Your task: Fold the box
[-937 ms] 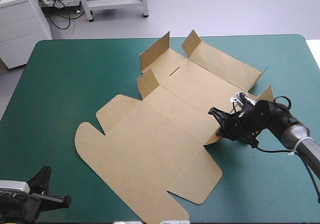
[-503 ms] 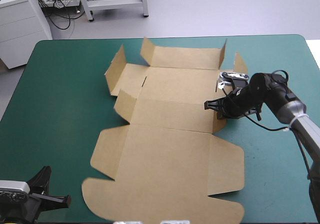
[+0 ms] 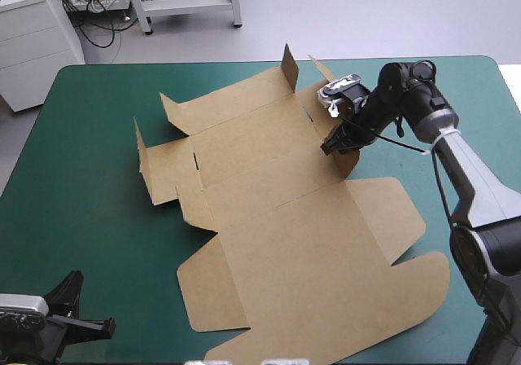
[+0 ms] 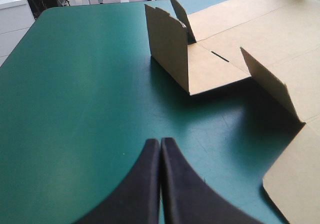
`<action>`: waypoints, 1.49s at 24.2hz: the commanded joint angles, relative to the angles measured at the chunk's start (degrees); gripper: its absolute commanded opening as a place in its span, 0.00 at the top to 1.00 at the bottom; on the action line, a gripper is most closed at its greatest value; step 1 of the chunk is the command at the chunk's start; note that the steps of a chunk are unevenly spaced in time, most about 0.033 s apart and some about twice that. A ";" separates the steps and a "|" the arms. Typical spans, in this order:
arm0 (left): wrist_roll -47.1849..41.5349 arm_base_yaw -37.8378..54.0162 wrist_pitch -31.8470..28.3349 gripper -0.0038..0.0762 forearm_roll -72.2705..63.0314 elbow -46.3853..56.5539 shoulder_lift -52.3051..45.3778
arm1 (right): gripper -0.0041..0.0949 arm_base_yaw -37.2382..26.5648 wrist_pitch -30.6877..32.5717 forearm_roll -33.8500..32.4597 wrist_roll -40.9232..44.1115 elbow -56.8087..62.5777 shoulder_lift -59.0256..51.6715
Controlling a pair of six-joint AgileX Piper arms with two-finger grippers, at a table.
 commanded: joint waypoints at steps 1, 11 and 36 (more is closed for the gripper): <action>0.14 -0.33 -4.15 0.99 -0.49 -1.12 -0.89 | 0.96 3.03 1.05 -1.27 -11.41 -5.24 -0.88; 0.14 -0.33 -4.15 0.99 -0.49 -1.12 -0.89 | 0.98 15.00 -9.86 -6.49 -39.04 -11.76 5.32; 0.14 -0.33 -4.15 0.99 -0.60 -1.12 -0.89 | 0.34 17.08 -15.49 -6.02 -15.91 -16.31 8.84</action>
